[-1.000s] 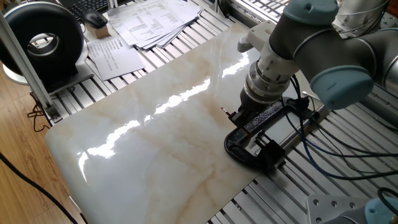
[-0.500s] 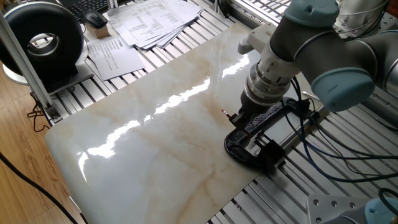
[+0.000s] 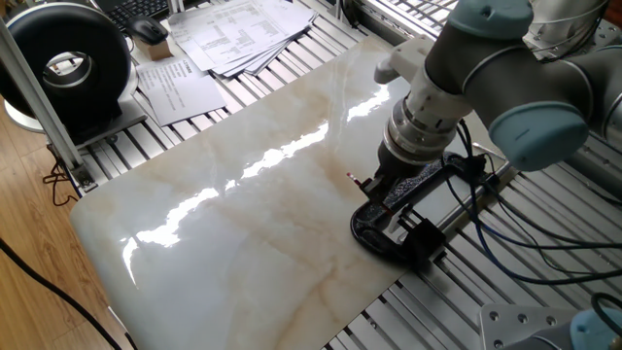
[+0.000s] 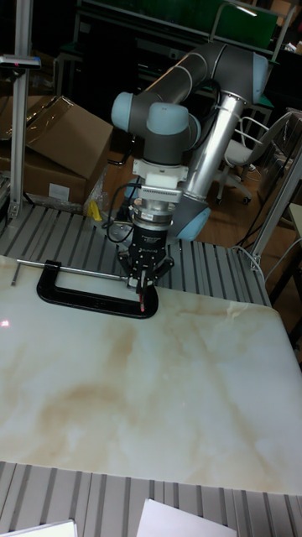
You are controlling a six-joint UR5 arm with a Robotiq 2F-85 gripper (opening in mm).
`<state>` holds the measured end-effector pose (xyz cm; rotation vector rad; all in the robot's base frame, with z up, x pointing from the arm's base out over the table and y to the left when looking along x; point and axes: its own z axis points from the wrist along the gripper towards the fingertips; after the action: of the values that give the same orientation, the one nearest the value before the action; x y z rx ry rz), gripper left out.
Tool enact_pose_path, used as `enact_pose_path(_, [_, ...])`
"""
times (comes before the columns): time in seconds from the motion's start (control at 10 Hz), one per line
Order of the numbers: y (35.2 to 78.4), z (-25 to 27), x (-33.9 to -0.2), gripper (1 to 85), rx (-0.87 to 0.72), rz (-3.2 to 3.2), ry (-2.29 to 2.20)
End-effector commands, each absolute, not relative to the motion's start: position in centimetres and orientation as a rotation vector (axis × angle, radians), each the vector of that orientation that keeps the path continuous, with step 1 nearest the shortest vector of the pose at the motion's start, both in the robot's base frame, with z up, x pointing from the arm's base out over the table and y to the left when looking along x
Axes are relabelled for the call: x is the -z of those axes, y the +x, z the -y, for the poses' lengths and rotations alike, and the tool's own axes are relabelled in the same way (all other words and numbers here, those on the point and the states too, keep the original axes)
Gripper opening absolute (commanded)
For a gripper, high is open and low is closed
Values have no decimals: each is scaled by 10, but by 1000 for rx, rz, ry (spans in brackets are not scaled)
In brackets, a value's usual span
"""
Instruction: Insert the pencil into the pencil sharpener
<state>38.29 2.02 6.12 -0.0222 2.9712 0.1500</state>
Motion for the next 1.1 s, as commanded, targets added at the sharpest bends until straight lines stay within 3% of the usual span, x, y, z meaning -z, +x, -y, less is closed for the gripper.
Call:
enact_pose_path(0.0, [382,-22,-64,397,-185,-2975,-61])
enact_pose_path(0.3, [385,-20,-65,433,-161,-2979,-79])
enact_pose_path(0.7, [413,-31,-76,397,-113,-3011,-88])
enact_pose_path(0.9, [423,-37,-77,13,-85,-3012,-96])
enact_pose_path(1.0, [422,-34,-77,13,-67,-3016,-95])
